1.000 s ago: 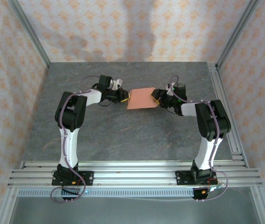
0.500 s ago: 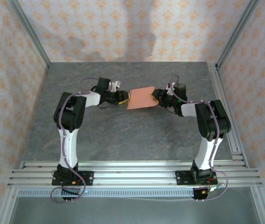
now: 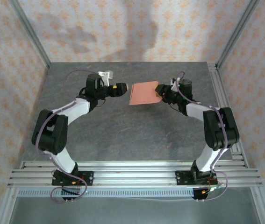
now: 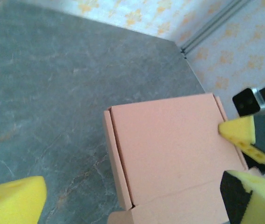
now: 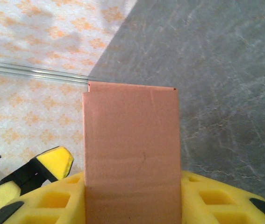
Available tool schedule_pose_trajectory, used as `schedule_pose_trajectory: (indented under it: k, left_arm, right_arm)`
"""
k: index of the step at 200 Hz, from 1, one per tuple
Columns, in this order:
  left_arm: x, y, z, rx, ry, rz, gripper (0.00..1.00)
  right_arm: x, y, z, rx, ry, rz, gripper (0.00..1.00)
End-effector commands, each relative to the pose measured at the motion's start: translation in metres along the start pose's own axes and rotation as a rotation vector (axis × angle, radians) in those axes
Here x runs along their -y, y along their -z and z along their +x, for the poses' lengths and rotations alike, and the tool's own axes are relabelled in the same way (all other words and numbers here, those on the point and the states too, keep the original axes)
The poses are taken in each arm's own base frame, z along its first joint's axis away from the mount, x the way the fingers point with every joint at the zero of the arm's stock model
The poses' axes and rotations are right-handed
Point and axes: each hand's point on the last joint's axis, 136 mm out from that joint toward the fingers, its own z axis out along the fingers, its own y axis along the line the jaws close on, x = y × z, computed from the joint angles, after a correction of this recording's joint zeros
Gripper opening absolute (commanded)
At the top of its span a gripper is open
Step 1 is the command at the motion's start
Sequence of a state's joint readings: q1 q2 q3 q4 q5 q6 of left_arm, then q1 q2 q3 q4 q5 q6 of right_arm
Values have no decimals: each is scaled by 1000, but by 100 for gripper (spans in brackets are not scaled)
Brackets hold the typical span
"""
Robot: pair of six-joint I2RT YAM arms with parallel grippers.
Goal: Fold the paper box
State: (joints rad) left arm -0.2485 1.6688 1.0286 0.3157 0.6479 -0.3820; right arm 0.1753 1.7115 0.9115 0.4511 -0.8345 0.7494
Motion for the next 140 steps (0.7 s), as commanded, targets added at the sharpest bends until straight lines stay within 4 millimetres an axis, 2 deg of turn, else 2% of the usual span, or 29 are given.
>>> schedule_pose_trajectory:
  k: [1,32,84,110,140]
  left_arm:
    - [17,17,-20,134,-213,-55,100]
    - [50,34,-20,228,-513,-118,100]
    - [85,41,4,319,-968,-143,100]
    - [94,41,19,338,-1166,-171,100]
    - [99,42,23,376,-1276,-193,100]
  right_arm:
    - [-21,17,-12,42,50,-14,42]
    - [-40,32,-20,68,68,-30,42]
    - [-62,51,-27,84,51,-82,42]
    - [-78,61,-27,87,12,-160,41]
    - [-91,72,-19,69,-8,-213,41]
